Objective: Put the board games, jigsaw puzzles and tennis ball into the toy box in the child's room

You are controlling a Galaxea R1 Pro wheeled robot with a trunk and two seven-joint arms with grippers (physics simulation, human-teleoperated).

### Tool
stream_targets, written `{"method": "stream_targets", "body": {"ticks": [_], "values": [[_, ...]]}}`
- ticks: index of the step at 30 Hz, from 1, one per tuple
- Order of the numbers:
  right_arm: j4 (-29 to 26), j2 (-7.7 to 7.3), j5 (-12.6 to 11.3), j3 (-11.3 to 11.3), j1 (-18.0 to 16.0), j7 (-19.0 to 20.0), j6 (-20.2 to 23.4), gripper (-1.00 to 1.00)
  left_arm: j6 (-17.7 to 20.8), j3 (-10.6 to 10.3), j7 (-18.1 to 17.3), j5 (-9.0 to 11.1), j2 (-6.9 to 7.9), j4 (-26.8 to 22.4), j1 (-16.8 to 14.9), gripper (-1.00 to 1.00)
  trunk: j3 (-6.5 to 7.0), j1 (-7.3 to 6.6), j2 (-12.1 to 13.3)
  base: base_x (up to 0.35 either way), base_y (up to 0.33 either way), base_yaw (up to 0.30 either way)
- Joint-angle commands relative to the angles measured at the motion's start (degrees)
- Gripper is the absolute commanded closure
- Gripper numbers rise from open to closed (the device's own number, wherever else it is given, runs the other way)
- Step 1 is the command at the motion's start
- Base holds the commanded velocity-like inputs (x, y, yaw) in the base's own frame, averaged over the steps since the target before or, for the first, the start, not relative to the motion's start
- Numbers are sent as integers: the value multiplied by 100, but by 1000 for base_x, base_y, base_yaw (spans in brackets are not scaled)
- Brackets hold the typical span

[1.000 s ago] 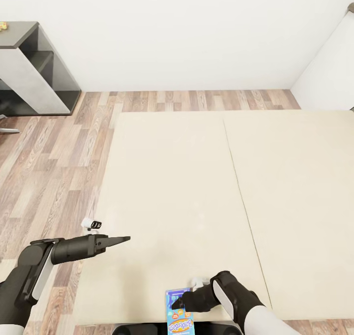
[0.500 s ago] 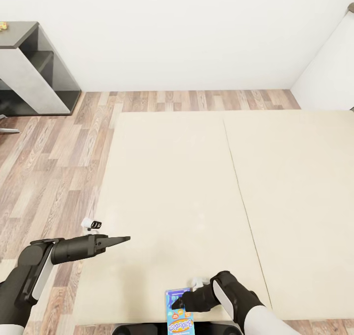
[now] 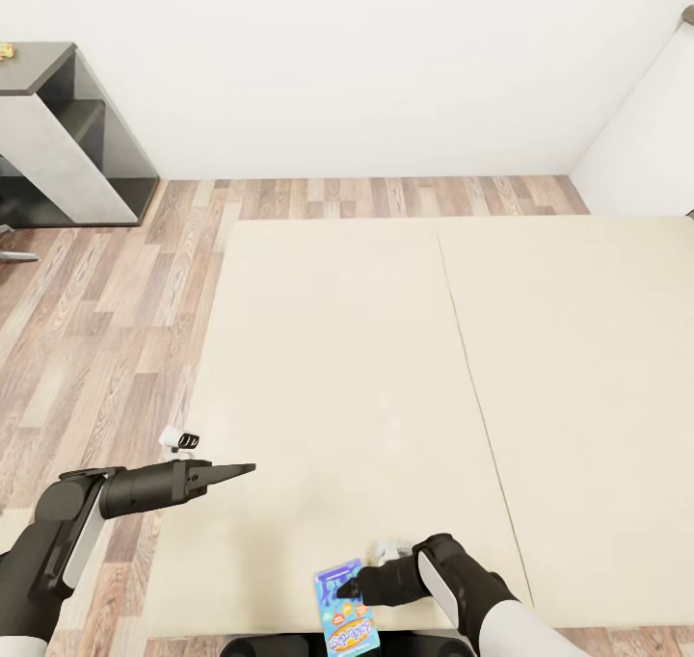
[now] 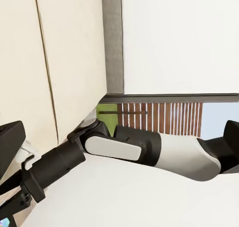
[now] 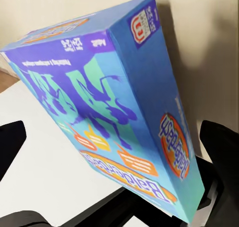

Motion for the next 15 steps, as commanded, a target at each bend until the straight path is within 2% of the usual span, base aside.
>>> {"method": "stream_targets", "body": {"ticks": [1,15], "values": [[-10,-5,-35,23,-5,-22,-31,-100,61,1,-22,-2,1,-1,0,-100,-3,1,-3,0,0,0],[34,-6,-36,24,-5,-25,-10,-100,61,-1,-22,-8,1,-1,-3,-100,-3,1,-3,0,0,0]]}}
